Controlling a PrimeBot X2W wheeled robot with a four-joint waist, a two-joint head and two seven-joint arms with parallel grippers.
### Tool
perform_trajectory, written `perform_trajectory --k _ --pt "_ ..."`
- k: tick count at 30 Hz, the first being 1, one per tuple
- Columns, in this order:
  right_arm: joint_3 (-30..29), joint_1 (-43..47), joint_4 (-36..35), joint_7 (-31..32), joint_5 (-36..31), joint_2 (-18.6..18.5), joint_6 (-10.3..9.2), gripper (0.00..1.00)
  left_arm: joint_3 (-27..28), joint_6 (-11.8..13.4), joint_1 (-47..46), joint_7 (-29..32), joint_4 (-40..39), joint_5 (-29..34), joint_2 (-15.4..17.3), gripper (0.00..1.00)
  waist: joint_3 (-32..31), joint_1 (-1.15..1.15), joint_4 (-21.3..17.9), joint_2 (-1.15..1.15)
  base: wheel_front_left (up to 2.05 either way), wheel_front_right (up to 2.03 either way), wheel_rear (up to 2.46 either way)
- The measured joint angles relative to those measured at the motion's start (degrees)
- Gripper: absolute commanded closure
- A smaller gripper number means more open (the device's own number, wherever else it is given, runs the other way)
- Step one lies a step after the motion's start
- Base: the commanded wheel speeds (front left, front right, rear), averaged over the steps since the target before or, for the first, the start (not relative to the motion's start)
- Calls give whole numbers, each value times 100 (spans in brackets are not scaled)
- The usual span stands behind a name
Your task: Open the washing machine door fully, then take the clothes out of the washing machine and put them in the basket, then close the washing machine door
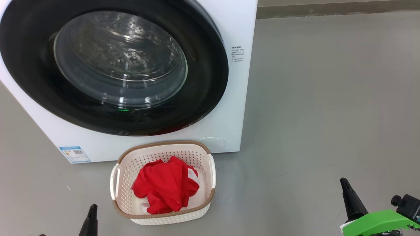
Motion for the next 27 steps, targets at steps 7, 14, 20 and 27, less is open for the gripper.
perform_trajectory --k 7,14,20,27 --pt "-37 -26 -38 110 408 25 0 100 4 -1 -30 130 0 -402 -20 100 -7 0 25 0 0 0 0" --pt "-70 -113 -88 231 811 33 0 100 11 0 -120 244 0 -801 -32 100 -15 0 50 0 0 0 0" --pt "-118 -120 -123 333 1154 51 0 100 14 0 -133 342 0 -1154 -66 100 -21 0 71 0 0 0 0" --pt "-189 -125 -154 433 1564 66 0 100 22 0 -219 449 0 -1551 -81 100 -29 0 96 0 0 0 0"
